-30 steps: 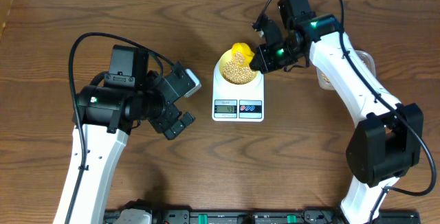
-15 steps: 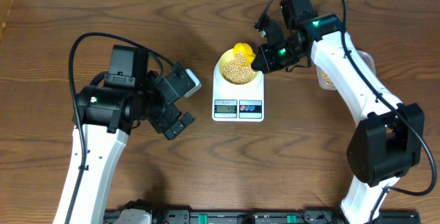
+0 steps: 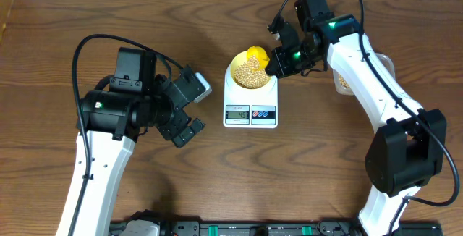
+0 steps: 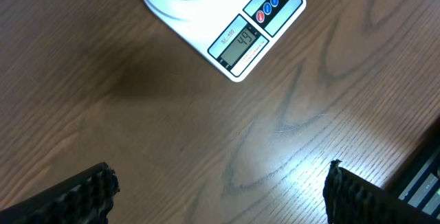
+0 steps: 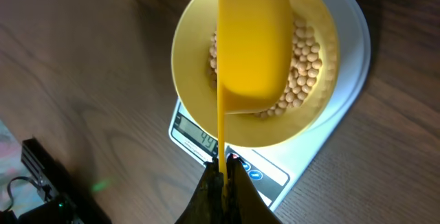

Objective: Scoop item into bowl and weigh 50g on scale

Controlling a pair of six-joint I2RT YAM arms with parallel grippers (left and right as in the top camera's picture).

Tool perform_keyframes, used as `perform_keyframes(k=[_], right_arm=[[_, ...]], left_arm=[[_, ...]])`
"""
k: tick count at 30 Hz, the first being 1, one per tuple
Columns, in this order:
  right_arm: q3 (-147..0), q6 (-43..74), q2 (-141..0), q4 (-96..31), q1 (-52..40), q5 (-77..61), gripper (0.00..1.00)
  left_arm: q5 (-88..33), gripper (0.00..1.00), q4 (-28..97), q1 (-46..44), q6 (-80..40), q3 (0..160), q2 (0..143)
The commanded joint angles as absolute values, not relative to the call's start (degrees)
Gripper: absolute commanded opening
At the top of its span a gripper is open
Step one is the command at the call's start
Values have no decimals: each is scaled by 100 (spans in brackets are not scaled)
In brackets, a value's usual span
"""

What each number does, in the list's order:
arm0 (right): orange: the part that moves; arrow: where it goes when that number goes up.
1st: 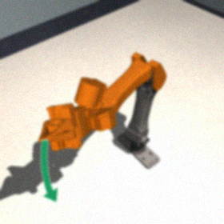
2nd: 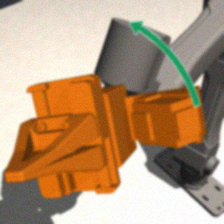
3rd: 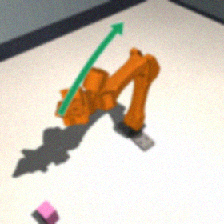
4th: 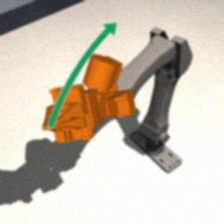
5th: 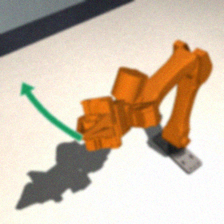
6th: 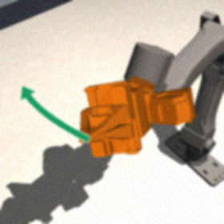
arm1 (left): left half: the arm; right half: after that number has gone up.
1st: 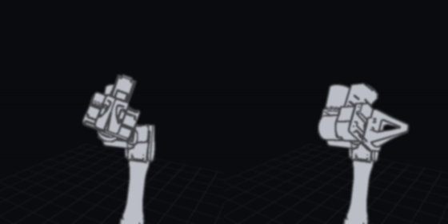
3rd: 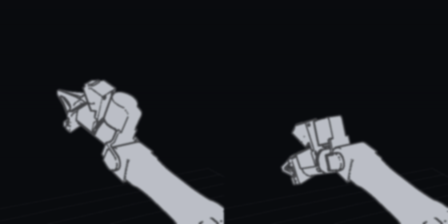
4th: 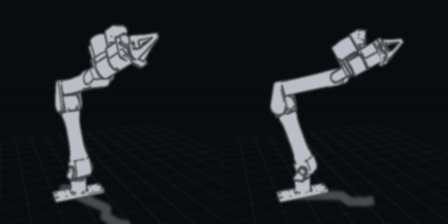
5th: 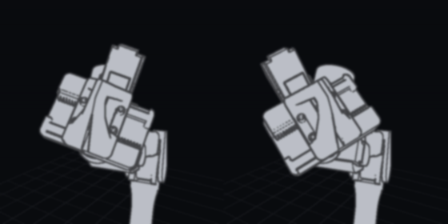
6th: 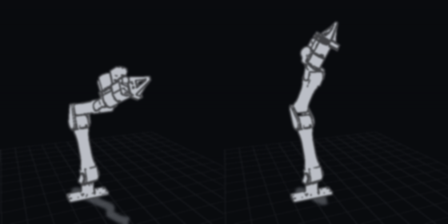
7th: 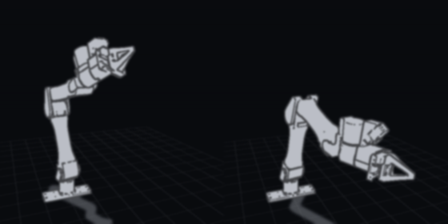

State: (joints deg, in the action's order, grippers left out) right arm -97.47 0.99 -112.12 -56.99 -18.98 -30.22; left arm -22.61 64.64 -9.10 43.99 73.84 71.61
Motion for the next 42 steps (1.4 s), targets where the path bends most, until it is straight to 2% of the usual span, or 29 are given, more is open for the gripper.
perform_keyframes(k=[1,4,7,15,18,20,24,42], right_arm=[[-9856,40,-11166,-5693,-1890,-3057,1],[-9856,82,-11166,-5771,-1890,-2915,1],[-9856,19,-11166,-5603,-1874,-3424,1],[-9856,19,-11166,-5682,-1879,-3223,1],[-9856,62,-11166,-5815,-1911,-2740,1],[-9856,60,-11166,-5675,-1911,-3253,1],[-9856,64,-11166,-5701,-1920,-2930,1],[-9856,82,-11166,-5502,-1638,-4112,1]], left_arm=[[-2353,98,6488,-891,4499,7336,7159],[-2353,98,6488,-891,4499,7336,7159],[-2353,98,6488,-891,4499,7336,7159],[-2353,98,6488,-891,4499,7336,7159],[-2353,98,6488,-891,4499,7336,7159],[-2353,98,6488,-891,4499,7338,7159],[-2353,98,6488,-891,4499,7336,7159],[-2353,98,6488,-891,4499,7336,7159]])
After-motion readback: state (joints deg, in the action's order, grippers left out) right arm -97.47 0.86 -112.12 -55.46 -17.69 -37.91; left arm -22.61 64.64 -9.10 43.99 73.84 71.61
